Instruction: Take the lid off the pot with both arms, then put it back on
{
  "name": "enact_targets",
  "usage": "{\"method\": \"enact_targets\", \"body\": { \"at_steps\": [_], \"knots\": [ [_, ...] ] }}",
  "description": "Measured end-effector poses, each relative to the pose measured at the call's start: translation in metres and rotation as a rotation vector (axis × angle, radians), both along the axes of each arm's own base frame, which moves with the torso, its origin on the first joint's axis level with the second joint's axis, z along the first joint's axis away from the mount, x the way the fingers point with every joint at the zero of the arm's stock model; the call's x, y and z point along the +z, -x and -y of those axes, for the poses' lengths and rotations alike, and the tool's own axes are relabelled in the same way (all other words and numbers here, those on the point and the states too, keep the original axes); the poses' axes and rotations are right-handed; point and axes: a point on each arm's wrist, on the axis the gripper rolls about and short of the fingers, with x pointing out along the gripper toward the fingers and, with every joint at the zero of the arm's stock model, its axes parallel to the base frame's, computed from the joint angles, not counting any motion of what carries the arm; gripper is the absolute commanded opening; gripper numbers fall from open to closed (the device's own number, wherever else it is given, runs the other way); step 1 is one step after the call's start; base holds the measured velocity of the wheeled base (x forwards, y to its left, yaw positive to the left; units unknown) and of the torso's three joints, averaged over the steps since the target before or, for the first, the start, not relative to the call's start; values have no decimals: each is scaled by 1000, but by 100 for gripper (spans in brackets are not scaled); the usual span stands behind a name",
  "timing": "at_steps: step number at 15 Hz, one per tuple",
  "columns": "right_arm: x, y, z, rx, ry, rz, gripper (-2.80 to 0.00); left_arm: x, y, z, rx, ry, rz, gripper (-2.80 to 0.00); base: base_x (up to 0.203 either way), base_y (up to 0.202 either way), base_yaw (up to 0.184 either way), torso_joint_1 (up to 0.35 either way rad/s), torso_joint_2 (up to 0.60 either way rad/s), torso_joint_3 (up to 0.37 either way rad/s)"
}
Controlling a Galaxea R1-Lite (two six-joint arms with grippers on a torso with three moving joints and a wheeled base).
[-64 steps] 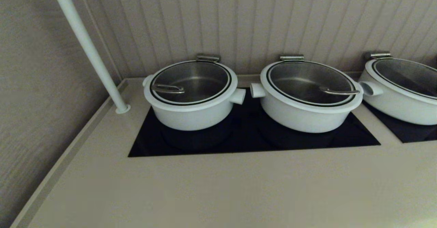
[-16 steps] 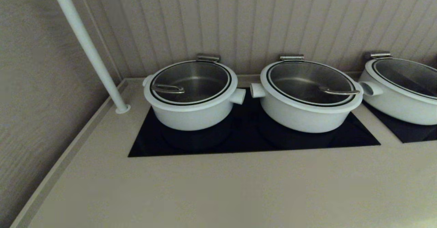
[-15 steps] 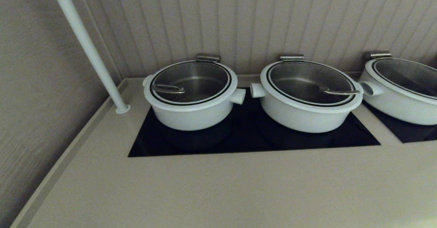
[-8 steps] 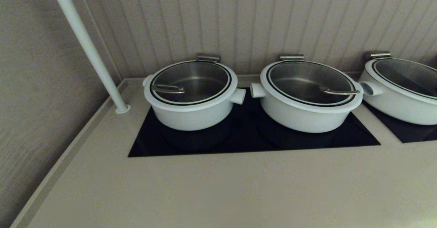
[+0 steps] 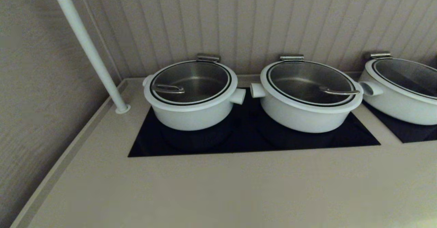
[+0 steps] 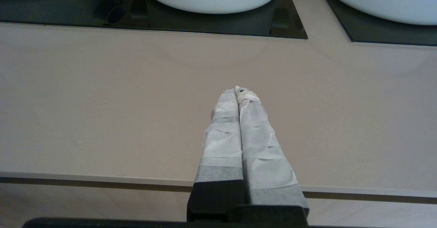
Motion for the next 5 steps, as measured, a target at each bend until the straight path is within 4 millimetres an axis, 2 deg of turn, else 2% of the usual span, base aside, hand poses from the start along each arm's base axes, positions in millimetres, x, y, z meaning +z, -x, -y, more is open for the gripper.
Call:
{"method": "enact_targets", "body": {
  "at_steps": [5],
  "knots": [
    [0, 0, 0, -15, -14, 0, -280, 0, 0, 0, 0, 0, 0, -280, 0, 0, 0, 0, 0, 0]
  ]
}}
